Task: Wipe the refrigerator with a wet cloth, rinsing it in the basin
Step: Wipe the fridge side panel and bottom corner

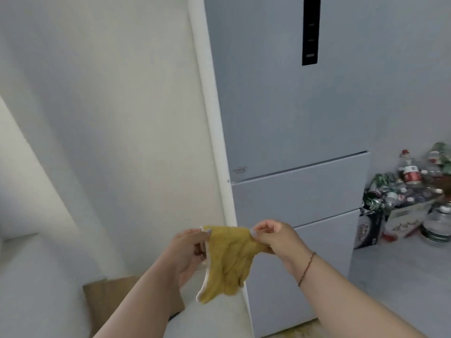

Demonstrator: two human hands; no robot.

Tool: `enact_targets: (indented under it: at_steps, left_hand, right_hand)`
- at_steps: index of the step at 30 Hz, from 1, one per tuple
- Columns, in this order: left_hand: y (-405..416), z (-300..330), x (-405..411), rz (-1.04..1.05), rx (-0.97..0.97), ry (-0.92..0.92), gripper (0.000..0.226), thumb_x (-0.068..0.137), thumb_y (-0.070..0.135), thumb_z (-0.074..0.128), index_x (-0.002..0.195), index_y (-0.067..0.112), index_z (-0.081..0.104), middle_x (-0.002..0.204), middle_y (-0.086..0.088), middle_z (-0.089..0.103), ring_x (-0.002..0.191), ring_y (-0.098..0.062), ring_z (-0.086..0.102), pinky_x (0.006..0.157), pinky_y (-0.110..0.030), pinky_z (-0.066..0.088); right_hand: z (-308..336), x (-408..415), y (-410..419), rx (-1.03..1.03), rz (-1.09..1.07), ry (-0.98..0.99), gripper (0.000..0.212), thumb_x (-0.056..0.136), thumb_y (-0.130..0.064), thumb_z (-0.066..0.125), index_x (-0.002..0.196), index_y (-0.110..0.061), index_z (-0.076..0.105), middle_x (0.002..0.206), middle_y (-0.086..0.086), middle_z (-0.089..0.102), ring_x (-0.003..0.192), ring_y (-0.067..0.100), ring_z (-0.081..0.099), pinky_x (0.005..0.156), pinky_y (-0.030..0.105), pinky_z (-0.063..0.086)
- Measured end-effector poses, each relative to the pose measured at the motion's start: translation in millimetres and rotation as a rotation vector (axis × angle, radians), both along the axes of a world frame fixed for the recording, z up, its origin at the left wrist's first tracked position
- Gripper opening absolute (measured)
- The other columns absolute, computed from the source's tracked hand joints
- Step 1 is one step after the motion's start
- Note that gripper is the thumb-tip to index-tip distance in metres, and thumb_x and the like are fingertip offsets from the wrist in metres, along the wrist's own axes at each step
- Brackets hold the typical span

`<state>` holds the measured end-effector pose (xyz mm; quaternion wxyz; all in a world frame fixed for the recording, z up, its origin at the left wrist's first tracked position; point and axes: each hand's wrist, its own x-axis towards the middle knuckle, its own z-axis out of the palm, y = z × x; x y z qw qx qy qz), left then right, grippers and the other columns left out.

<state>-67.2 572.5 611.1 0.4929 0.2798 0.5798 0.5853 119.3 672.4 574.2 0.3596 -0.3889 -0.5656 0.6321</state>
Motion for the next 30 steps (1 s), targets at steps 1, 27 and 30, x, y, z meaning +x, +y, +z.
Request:
enact_targets:
  at_steps: [1, 27, 30]
  left_hand:
    - [7.7, -0.6, 7.4, 0.001, 0.003, -0.006, 0.008, 0.091, 0.002, 0.056, 0.084, 0.000, 0.056, 0.063, -0.011, 0.058, 0.055, -0.019, 0.058, 0.055, -0.030, 0.052]
    - [239.2, -58.6, 333.2, -0.253, -0.249, 0.018, 0.013, 0.087, -0.005, 0.055, 0.087, -0.002, 0.067, 0.076, -0.018, 0.066, 0.072, -0.029, 0.063, 0.076, -0.038, 0.058]
    - [252.9, -51.2, 352.7, -0.264, -0.225, -0.013, 0.012, 0.091, 0.002, 0.055, 0.095, -0.003, 0.065, 0.084, -0.019, 0.065, 0.078, -0.030, 0.063, 0.071, -0.037, 0.059]
  right_hand:
    - [-0.7, 8.2, 5.6, -0.024, -0.023, 0.015, 0.010, 0.085, -0.009, 0.069, 0.079, -0.013, 0.062, 0.075, 0.003, 0.060, 0.070, 0.017, 0.059, 0.067, 0.028, 0.051]
    - [4.9, 319.4, 173.9, 0.119, -0.229, -0.031, 0.026, 0.086, -0.003, 0.065, 0.100, -0.025, 0.069, 0.090, -0.001, 0.062, 0.085, 0.011, 0.060, 0.081, 0.025, 0.049]
    - [3.3, 344.8, 182.8, 0.133, -0.252, -0.045, 0.027, 0.085, -0.006, 0.067, 0.099, -0.029, 0.071, 0.099, 0.004, 0.065, 0.093, 0.016, 0.061, 0.089, 0.031, 0.052]
